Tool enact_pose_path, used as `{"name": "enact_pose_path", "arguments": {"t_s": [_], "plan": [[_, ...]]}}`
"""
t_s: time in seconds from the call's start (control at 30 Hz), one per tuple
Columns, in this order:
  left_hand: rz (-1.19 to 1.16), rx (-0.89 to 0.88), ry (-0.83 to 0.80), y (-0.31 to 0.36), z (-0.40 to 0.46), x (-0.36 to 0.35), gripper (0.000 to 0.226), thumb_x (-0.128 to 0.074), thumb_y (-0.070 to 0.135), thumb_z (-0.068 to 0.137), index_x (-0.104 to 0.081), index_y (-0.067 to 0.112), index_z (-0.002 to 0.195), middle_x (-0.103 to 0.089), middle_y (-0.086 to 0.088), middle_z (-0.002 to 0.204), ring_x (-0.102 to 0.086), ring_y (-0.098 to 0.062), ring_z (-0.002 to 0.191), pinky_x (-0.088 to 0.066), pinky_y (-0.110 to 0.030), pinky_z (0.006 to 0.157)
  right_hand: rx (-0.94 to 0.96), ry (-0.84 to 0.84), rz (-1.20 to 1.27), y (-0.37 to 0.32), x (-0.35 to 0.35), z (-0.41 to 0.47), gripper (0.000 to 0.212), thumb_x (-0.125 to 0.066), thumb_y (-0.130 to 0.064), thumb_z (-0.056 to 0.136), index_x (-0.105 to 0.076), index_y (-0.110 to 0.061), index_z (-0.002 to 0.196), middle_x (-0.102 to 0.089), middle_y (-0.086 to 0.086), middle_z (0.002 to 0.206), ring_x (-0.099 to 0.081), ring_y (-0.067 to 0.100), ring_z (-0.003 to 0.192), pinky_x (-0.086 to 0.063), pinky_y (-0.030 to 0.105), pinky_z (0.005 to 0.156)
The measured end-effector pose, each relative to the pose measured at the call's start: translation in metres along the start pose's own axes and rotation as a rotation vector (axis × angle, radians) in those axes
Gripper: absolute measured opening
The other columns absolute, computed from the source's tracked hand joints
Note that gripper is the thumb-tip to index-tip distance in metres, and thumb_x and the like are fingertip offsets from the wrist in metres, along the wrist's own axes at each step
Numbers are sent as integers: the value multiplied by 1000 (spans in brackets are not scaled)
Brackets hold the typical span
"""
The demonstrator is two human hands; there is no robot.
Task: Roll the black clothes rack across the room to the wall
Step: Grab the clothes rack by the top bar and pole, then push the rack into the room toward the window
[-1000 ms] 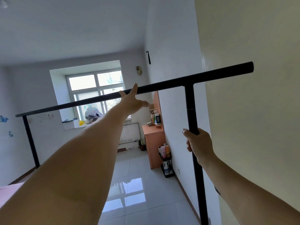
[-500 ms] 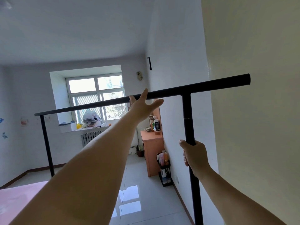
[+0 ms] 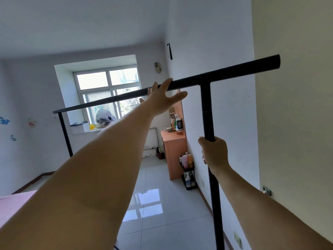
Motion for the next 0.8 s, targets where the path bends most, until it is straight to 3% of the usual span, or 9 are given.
{"name": "enact_pose_path", "arguments": {"t_s": [0.2,0.5,0.8], "plan": [[30,-36,9,-14,13,-2,80,-50,65,80,-19,32,146,-18,-18,153,-17,-41,141,-27,-60,109,36,19,-51,3,-13,8,24,-54,-12,73,-41,-14,54,-38,2,45,-34,14,36,-32,21,37],[113,-103,-22,-37,26,2,84,-52,65,77,-18,31,146,-23,-18,151,-26,-43,137,-29,-62,107,53,44,-19,10,-35,16,29,-54,-8,75,-39,-16,51,-36,-10,31,-33,7,28,-30,16,31],[-16,-81,-3,-65,51,-4,77,-51,62,81,-24,29,145,-24,-18,151,-26,-40,138,-29,-57,109,54,40,-41,26,-62,38,28,-54,-10,75,-39,-14,52,-37,-2,39,-33,13,34,-32,19,35]]}}
Point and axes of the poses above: each hand's wrist, its own z-axis towards the middle knuckle, its own x-axis out of the back of the hand, y = z × x, the point moved 10 cm from there along z, towards the middle knuckle
